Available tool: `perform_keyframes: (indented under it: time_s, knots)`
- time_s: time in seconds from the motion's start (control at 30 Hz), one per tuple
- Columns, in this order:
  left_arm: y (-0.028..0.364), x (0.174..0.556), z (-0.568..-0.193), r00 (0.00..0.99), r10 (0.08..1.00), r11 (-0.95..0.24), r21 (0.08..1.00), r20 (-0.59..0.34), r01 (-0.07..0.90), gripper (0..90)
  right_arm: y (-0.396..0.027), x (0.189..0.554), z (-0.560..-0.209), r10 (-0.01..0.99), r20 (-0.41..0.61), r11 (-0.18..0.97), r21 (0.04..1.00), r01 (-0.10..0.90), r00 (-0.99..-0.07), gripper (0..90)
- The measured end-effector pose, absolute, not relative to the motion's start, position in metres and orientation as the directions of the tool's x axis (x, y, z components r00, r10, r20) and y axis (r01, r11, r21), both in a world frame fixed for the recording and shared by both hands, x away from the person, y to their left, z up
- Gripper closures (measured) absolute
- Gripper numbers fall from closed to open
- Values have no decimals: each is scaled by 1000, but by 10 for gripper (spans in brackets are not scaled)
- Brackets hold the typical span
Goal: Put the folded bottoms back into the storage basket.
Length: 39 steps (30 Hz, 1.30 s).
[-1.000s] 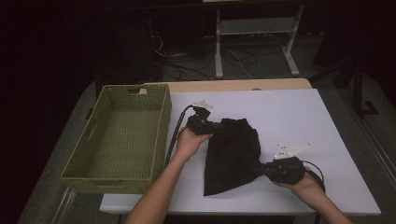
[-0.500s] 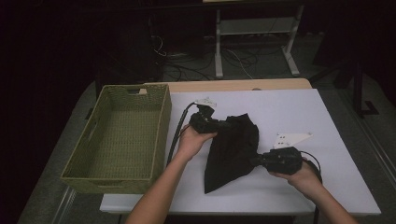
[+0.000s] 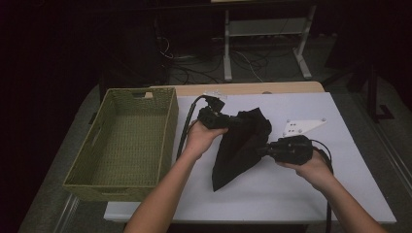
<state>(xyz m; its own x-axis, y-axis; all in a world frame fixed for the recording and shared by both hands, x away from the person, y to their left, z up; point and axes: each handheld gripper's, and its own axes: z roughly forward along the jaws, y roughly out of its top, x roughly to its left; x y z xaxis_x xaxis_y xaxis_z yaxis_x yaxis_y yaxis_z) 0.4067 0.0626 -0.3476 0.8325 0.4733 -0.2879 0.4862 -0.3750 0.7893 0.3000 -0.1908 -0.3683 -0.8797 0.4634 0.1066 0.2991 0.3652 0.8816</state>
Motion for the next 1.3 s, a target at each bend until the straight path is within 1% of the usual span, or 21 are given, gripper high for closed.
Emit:
perform_keyframes:
  time_s: [0.3, 0.33, 0.57, 0.8, 0.87, 1.0, 1.13, 1.3]
  knots:
    - [70, 407, -318, 820, 497, -342, 805, -282, 484, 820, -180, 310, -339, 444, 85, 354, 898, 262, -892, 833]
    - [73, 406, -310, 822, 498, -338, 812, -275, 476, 820, -178, 311, -336, 443, 85, 353, 898, 261, -893, 833]
    - [91, 401, -287, 819, 514, -316, 830, -257, 459, 820, -169, 317, -315, 425, 95, 333, 908, 254, -900, 833]
    - [115, 398, -268, 804, 532, -273, 844, -266, 461, 820, -156, 321, -293, 407, 86, 326, 916, 232, -909, 834]
    - [121, 397, -264, 798, 529, -250, 847, -287, 470, 820, -151, 322, -287, 399, 84, 325, 918, 226, -913, 833]
    - [127, 392, -254, 795, 531, -230, 853, -294, 469, 820, -142, 324, -277, 385, 73, 331, 920, 211, -920, 834]
    - [130, 387, -243, 799, 543, -254, 856, -258, 449, 820, -134, 326, -269, 370, 68, 328, 924, 198, -927, 834]
    - [144, 390, -238, 792, 563, -264, 857, -236, 442, 820, -122, 329, -264, 354, 64, 336, 922, 190, -933, 834]
